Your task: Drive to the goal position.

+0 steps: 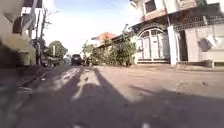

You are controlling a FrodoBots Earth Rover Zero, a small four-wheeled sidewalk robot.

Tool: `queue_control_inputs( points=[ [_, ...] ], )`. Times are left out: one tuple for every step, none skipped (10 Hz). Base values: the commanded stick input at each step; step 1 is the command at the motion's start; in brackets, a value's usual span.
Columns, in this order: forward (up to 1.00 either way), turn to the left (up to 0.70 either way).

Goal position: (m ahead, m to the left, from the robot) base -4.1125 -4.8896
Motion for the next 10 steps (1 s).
queue_control_inputs(
  points=[
    [0.0, -1.0],
    [0.0, -1.0],
    [0.0, -1.0],
    [0.0, -1.0],
    [0.0, -1.0],
    [0.0, -1.0],
    [0.0, -1.0],
    [0.0, -1.0],
    [0.0, -1.0],
    [0.0, -1.0]
  ],
)
